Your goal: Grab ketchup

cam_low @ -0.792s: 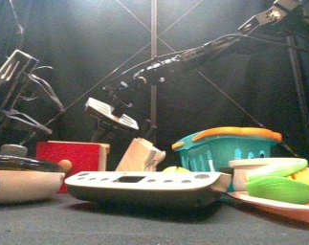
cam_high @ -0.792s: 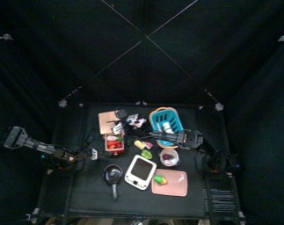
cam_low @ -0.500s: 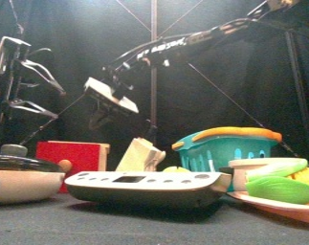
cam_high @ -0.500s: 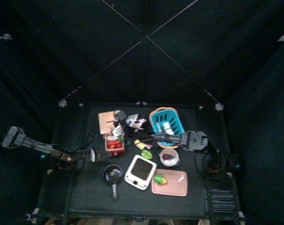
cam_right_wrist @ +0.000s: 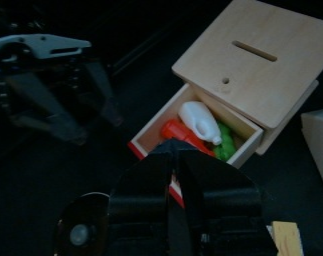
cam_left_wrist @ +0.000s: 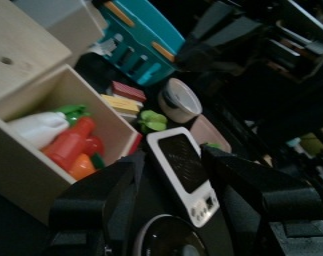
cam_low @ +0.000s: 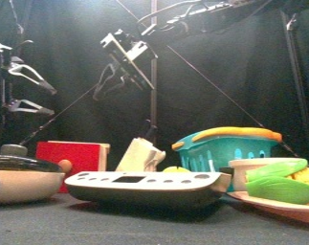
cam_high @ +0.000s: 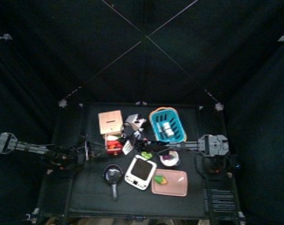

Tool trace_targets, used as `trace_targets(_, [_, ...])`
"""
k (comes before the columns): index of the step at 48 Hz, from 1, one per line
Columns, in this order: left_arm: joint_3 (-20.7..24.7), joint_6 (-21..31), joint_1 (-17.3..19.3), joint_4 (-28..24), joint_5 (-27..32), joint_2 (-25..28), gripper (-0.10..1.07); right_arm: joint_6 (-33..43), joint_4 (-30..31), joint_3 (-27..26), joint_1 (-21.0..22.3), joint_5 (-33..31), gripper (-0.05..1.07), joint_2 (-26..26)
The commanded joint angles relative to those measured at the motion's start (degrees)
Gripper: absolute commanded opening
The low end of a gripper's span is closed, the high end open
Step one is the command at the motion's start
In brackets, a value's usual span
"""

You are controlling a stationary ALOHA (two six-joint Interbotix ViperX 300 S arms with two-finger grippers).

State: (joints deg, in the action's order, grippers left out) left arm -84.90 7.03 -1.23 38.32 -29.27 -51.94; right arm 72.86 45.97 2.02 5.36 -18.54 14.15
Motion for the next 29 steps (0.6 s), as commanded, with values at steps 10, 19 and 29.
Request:
trace_targets(10, [0.9, 0.2, 9.1, -12.0, -0.2, 0.0, 0.86, -0.2, 1.3, 2.9, 0.9, 2.7, 0.59, -1.9])
trace_targets(19, [0.9, 0.2, 16.1, -12.5, -0.8, 0.0, 0.86, -0.3, 3.3, 3.0, 1.7, 2.7, 0.76, -1.8])
trace_targets(29, [0.8, 0.4, 20.5, -12.0, -0.4, 0.0, 0.86, -0.3, 3.1, 2.5, 1.8, 0.4, 0.92, -1.3])
